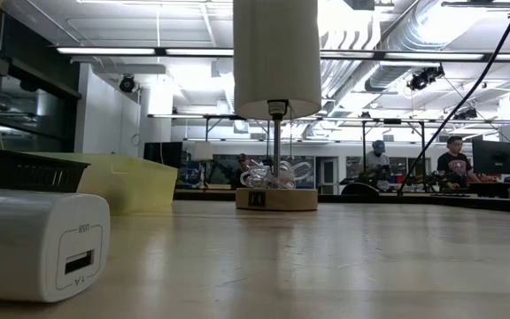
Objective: Pick & Place Office items
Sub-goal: Put the red charger adapter into the yellow bin
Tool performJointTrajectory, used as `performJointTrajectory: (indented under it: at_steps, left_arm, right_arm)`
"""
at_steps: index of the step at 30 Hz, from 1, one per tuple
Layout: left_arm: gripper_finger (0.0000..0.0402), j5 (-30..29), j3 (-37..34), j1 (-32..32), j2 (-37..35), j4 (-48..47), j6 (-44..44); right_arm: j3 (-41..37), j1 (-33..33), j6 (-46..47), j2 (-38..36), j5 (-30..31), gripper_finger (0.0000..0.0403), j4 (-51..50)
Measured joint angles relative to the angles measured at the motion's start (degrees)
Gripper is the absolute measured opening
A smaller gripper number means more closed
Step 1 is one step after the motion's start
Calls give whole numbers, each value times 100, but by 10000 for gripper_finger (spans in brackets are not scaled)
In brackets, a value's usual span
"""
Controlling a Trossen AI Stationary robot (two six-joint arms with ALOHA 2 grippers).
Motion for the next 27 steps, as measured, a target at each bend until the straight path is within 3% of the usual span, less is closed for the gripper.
performJointTrajectory:
  at_steps: [4, 19, 27]
  left_arm:
    - [203, 244, 0, 2, 0, -168, 0]
    - [199, 286, 0, 0, 0, -196, 24]
    - [141, 274, 0, 3, 0, -172, 172]
  right_arm:
    - [0, -24, 0, 0, -7, 204, 4]
    - [0, -24, 0, 0, -18, 204, 74]
    - [0, -24, 2, 0, -18, 204, 76]
